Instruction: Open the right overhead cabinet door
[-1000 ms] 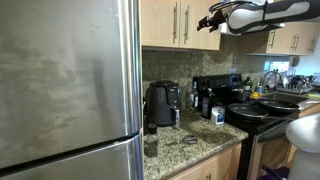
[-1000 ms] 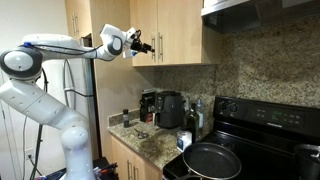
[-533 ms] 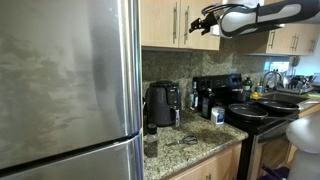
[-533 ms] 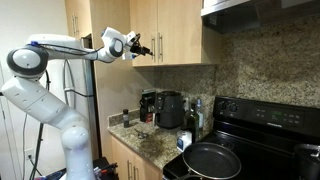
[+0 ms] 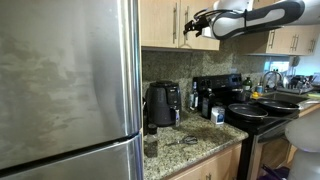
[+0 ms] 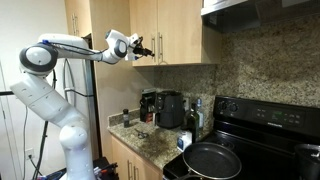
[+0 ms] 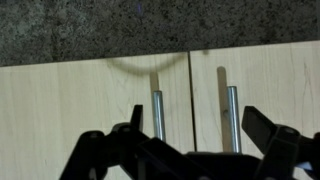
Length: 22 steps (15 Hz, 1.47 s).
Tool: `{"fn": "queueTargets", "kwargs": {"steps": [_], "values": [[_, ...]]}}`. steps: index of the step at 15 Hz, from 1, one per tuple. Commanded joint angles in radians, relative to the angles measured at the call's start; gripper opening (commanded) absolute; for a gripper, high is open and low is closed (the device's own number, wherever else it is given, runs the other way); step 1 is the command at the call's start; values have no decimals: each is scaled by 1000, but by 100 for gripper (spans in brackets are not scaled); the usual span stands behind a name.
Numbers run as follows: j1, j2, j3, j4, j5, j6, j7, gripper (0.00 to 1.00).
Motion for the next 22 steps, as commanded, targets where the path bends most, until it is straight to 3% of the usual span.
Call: {"fn": "queueTargets", "kwargs": {"steps": [1, 5, 6, 8, 13, 17, 22], "values": [[-121, 50, 59, 59, -80, 77, 78, 100], [-337, 108, 177, 182, -155, 135, 208, 100], [-231, 54, 108, 94, -115, 114, 149, 100], [-306, 79, 154, 143, -131, 118, 188, 100], [-343, 112, 222, 181, -153, 140, 204, 100], [-461, 108, 306, 212, -182, 157, 265, 100], [-667, 100, 412, 268, -194, 171, 381, 100]]}}
